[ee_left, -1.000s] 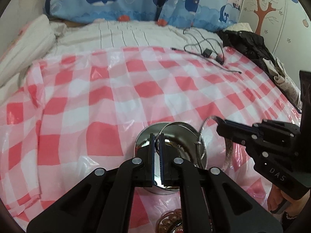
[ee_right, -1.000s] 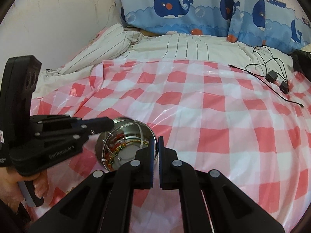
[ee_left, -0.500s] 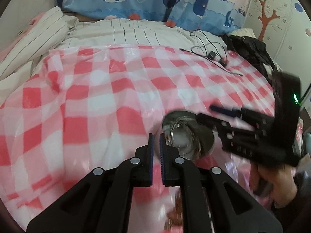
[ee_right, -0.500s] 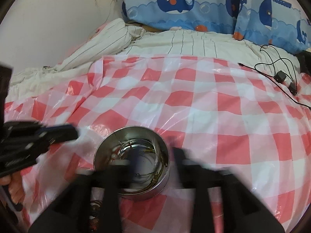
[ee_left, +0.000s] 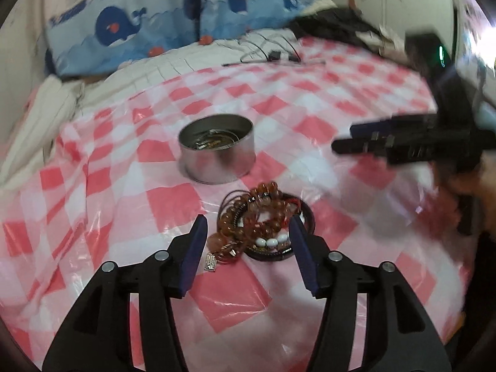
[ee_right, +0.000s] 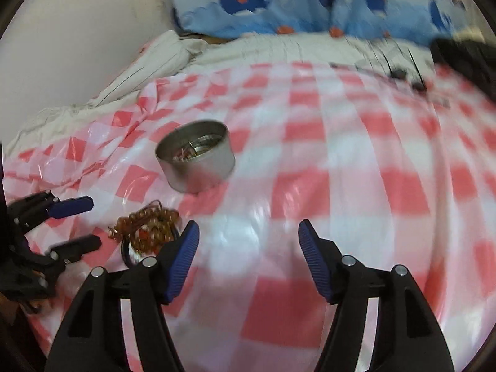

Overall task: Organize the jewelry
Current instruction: 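Move the left tool to the pile and grasp the red cord pendant, then lift the red cord with the left tool while the right tool drags the amber bracelet out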

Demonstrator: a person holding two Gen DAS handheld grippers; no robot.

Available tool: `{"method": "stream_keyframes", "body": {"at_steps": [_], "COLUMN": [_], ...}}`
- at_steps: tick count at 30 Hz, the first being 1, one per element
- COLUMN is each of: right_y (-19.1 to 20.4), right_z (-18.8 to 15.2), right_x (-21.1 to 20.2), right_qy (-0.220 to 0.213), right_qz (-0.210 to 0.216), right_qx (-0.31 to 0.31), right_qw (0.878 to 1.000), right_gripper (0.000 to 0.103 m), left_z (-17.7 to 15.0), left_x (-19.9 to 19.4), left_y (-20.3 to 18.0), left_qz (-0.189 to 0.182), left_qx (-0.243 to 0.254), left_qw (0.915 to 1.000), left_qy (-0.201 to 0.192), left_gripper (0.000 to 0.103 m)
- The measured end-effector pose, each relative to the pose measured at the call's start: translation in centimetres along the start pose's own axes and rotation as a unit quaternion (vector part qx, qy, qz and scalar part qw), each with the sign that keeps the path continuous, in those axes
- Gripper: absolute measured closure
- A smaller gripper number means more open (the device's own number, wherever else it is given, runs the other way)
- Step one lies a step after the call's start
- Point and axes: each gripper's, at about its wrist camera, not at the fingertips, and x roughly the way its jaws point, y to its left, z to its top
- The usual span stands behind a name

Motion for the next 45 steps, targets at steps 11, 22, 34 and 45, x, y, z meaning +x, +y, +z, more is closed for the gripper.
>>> {"method": "stream_keyframes", "body": {"at_steps": [11, 22, 34, 45], "right_y": [0.3, 0.9, 5.6, 6.7], "right_z": [-0.2, -0.5, 0.5, -2.1], "right_x": [1.3, 2.1, 5.5, 5.2], "right_qy": [0.008, 0.017, 0.044, 0.113], "right_qz": [0.029, 0.025, 0.092, 0.067], "right_qx": [0.023, 0.008, -0.051, -0.113], "right_qw": [0.999, 0.999, 0.993, 0.985], "right_gripper": [0.035, 0.032, 0.032, 0.080], "left_z": [0.4, 0.4, -0.2, -0.5], "left_x": [2.2, 3.3, 2.5, 2.6], "left_y": [-0.1, 2.1, 7.6, 8.3], "left_qz": [0.005, -0.027, -0.074, -0.068], "left_qx": [0.009, -0.057, -0.220, -0.232], "left_qw": [0.9997, 0.9973, 0.9725, 0.9701], "left_qy": [0.020, 0.039, 0.012, 0.022], "left_gripper": [0.052, 0.088, 0.096, 0.096]}}
